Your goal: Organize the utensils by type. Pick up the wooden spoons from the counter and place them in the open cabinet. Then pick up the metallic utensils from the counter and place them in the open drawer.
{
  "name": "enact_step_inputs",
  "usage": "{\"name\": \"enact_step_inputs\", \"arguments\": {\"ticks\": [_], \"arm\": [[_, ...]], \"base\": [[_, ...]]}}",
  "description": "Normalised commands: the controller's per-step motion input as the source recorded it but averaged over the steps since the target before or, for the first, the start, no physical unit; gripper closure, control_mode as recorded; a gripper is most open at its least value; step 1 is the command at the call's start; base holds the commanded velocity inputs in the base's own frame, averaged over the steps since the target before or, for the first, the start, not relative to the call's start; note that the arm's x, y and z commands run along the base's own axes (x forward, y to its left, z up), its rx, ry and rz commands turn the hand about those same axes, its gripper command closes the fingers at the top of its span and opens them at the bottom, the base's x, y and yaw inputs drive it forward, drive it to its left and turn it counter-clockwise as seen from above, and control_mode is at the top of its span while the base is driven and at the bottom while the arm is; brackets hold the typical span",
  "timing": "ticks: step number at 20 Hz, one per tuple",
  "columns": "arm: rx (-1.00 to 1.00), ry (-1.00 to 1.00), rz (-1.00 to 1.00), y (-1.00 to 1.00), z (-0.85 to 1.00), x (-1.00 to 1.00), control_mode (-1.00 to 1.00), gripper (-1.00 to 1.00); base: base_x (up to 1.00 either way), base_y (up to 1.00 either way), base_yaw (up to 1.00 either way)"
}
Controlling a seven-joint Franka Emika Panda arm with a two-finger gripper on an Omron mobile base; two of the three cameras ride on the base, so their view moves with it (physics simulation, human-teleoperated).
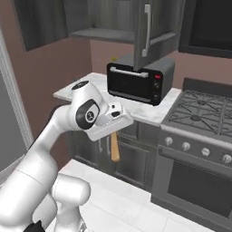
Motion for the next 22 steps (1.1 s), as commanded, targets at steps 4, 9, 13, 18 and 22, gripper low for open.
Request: {"name": "enact_step_inputs", "arguments": {"ticks": [4,9,13,18,22], "arm": [[0.00,0.00,0.00,0.00,0.00,0.00,1.00,1.00],[0.00,0.00,0.00,0.00,0.00,0.00,1.00,1.00],[0.00,0.00,0.00,0.00,0.00,0.00,1.00,1.00],[0.00,0.00,0.00,0.00,0.00,0.00,1.00,1.00],[0.00,0.00,0.00,0.00,0.00,0.00,1.00,1.00]], "base": [[0.62,0.77,-0.28],[0.64,0.75,-0.18],[0.79,0.54,-0.08],[0.86,0.13,-0.21],[0.84,0.12,-0.30]]}}
